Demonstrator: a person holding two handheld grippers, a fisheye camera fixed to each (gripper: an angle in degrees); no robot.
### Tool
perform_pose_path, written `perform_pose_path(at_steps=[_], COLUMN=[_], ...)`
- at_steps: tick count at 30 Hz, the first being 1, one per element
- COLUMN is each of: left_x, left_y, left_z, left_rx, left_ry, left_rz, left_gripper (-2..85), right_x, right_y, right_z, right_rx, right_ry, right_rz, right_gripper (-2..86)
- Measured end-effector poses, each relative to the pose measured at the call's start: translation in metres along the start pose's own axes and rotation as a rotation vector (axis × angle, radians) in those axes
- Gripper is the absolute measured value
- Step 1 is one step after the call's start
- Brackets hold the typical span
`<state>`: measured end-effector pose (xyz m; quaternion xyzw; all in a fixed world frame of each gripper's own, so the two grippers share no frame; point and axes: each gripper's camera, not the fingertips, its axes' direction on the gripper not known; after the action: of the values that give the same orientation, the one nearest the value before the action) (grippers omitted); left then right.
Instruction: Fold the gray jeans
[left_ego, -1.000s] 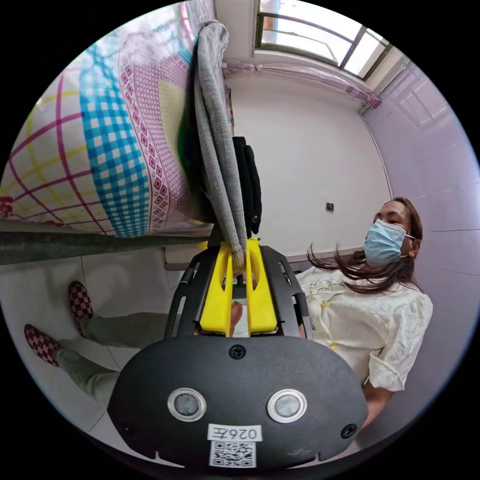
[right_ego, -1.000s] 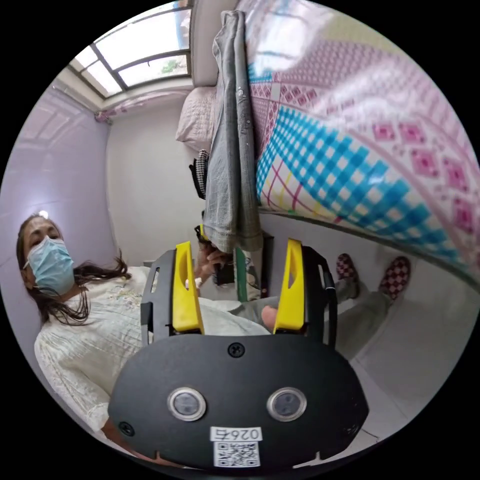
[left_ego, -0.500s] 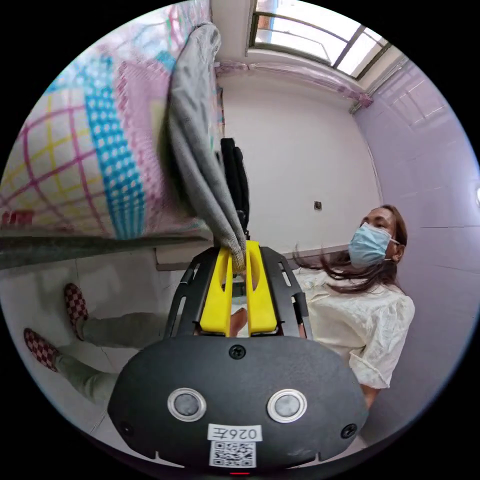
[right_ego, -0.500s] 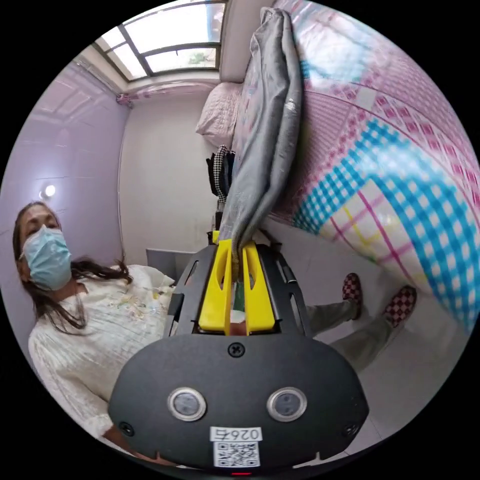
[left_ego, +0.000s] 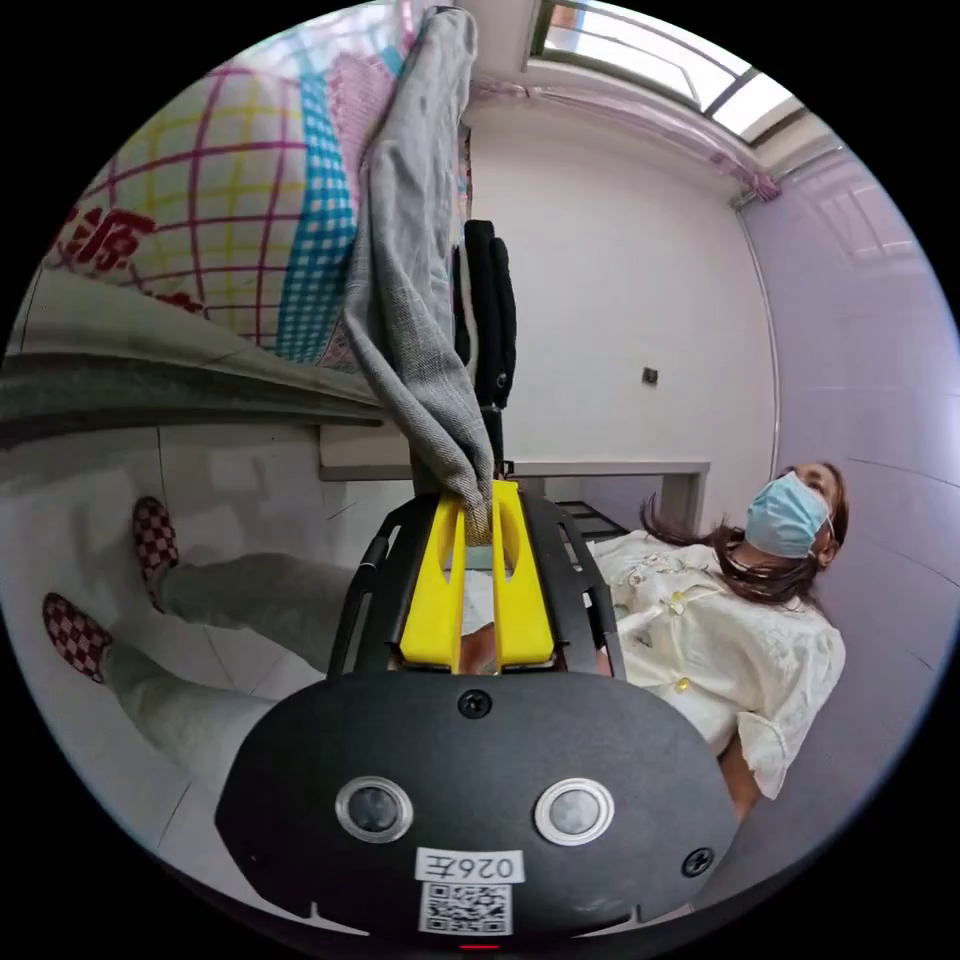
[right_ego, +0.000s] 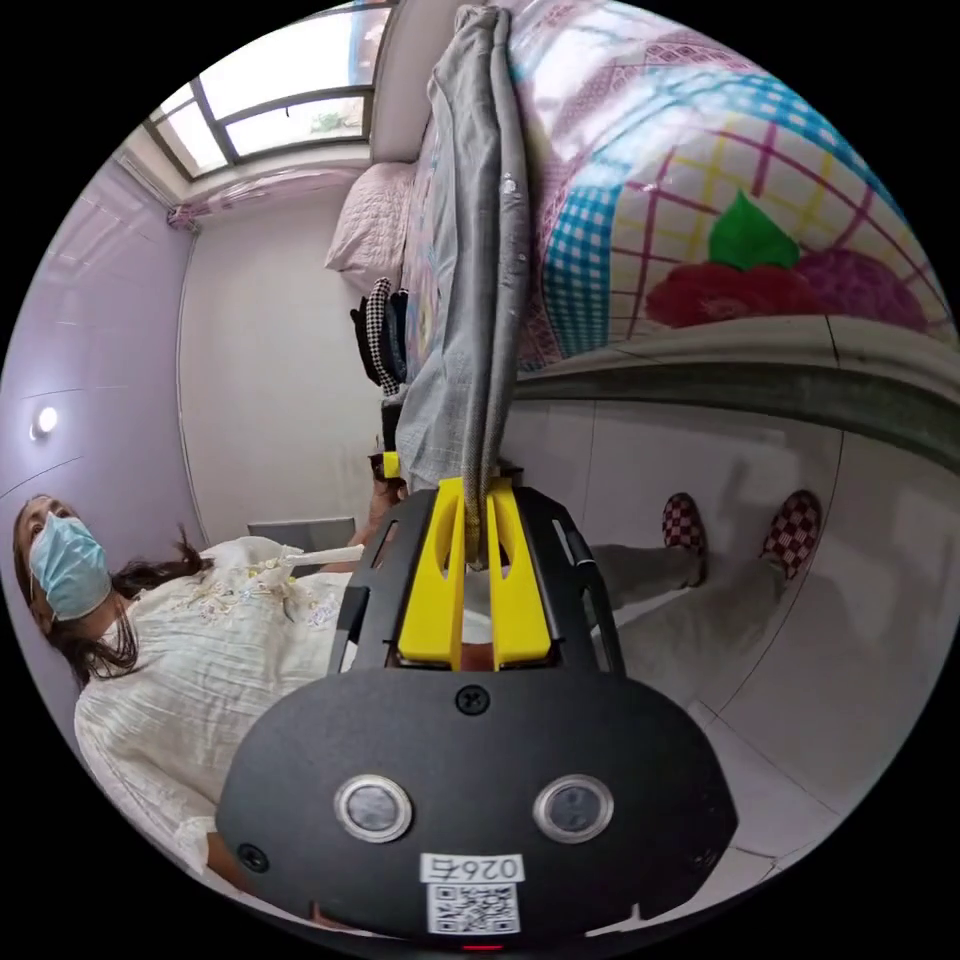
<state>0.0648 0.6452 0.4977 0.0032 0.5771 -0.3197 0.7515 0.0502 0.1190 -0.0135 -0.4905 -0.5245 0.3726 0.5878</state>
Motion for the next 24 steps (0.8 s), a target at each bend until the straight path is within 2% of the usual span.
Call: perform_pose_path(at_steps=[4, 11, 14, 19, 22, 24], left_x=[0.033, 0.153, 0.218, 0.362, 0.465, 0.543], left_y=[0.024, 0.078, 0.09, 0.127, 0.189, 0.253], left_z=[0.024, 0.062, 0.072, 0.085, 0.108, 0.141], left_rx=[-0.013, 0.002, 0.018, 0.115, 0.206, 0.293], left_ry=[-0.031, -0.123, -0.143, -0.114, -0.19, -0.309], left_rz=[0.102, 0.531, 0.728, 1.081, 1.273, 1.39], left_gripper=[4.5, 4.6, 4.6, 4.4, 4.3, 4.3], right_x=[-0.034, -0.126, -0.203, -0.409, -0.52, -0.574], right_y=[0.006, 0.042, 0.039, 0.041, 0.08, 0.111], right_z=[0.025, 0.054, 0.062, 0.073, 0.081, 0.083], right_rx=[0.011, 0.176, 0.23, 0.301, 0.342, 0.372], right_ry=[0.044, -0.031, 0.016, 0.123, 0.153, 0.164], right_rz=[-0.135, -0.48, -0.697, -1.143, -1.374, -1.484], right_gripper=[-0.9, -0.9, -0.9, -0.9, -0.9, -0.9])
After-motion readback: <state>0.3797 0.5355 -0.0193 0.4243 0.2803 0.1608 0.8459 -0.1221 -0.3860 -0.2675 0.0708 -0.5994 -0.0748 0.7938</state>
